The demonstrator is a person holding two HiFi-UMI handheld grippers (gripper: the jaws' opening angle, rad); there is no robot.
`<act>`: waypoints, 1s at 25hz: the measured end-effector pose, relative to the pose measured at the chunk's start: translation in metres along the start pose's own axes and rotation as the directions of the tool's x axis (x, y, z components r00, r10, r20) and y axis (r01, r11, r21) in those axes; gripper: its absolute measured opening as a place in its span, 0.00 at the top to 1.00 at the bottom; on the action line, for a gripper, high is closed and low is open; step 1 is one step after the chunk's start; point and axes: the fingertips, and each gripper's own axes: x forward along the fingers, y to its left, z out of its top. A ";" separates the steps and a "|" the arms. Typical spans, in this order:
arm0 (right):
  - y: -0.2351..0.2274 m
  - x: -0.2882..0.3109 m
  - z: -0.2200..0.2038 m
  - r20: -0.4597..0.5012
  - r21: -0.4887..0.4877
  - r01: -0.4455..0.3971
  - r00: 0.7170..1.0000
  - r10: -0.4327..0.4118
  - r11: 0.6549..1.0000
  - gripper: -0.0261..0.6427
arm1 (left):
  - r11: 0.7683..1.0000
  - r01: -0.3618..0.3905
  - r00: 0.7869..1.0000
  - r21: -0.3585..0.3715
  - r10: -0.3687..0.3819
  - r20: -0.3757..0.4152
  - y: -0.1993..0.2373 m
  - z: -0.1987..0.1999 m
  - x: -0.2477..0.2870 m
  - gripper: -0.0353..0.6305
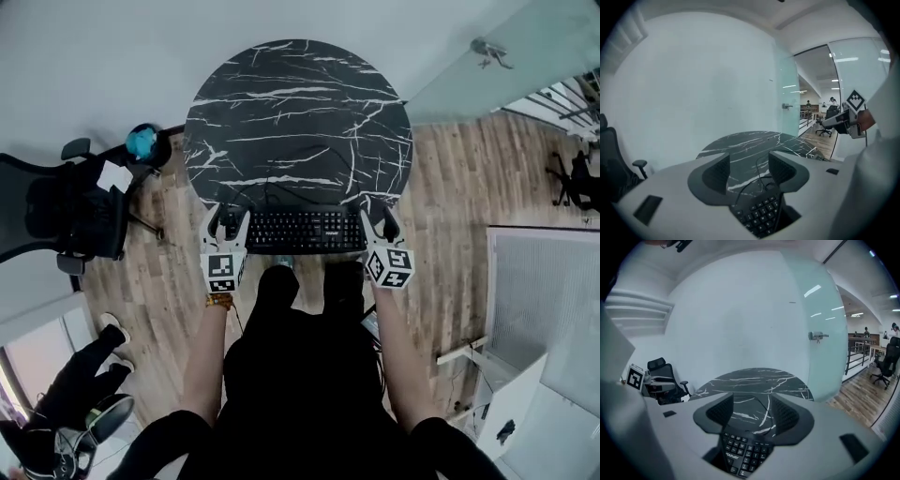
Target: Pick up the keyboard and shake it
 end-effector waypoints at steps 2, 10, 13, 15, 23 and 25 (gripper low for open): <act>0.009 -0.010 0.029 0.060 -0.031 0.003 0.998 -0.001 1.000 0.57 | 0.998 0.026 0.997 0.063 -0.030 0.064 -0.008 0.032 0.001 0.56; 0.054 -0.079 0.123 0.300 -0.211 0.027 0.953 0.039 0.977 0.73 | 0.988 -0.055 0.947 0.143 0.007 0.322 -0.049 0.146 -0.050 0.72; 0.073 -0.109 0.136 0.359 -0.276 0.033 0.931 0.071 0.961 0.77 | 0.988 -0.097 0.915 0.116 0.043 0.400 -0.072 0.172 -0.088 0.79; 0.084 -0.130 0.135 0.381 -0.299 0.035 0.921 0.086 0.954 0.80 | 0.989 -0.117 0.900 0.093 0.067 0.430 -0.089 0.179 -0.114 0.82; 0.123 -0.217 0.099 0.411 -0.268 -0.070 0.894 0.180 0.961 0.82 | 0.988 -0.138 0.902 0.072 0.095 0.422 -0.166 0.159 -0.190 0.88; 0.133 -0.237 0.084 0.406 -0.269 -0.091 0.892 0.199 0.959 0.82 | 0.988 -0.125 0.897 0.086 0.075 0.435 -0.186 0.154 -0.207 0.88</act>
